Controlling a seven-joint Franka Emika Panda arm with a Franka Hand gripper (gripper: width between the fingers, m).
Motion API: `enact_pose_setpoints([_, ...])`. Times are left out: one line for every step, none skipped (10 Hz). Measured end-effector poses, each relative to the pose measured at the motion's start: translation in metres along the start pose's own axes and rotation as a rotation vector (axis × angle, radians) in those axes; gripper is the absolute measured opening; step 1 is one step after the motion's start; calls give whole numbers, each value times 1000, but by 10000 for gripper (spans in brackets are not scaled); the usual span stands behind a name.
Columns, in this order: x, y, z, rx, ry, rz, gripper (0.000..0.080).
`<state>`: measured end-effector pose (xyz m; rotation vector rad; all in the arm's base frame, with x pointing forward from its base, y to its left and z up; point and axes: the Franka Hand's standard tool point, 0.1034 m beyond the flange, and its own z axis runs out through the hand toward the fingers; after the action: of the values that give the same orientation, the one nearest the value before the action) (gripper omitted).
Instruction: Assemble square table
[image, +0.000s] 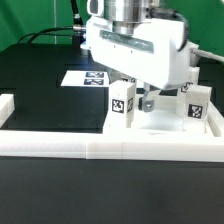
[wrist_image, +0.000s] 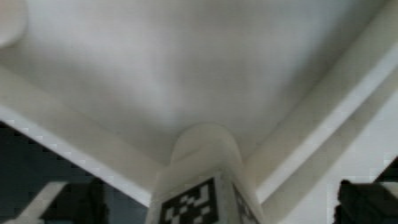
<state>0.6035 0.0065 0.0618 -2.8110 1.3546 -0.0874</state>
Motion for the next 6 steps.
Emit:
enact_pose_setpoints([5,2,-1,2,2,-119,649])
enact_pose_setpoints([8,3,-2,3,5,-171,649])
enact_pose_setpoints([7,3,-1,3,4,-143,649])
enact_pose_setpoints([7,3,-1,3,4,-131,649])
enact_pose_setpoints([7,3,-1,3,3,-105,515])
enact_pose_setpoints([7,3,-1,4,3,-40,374])
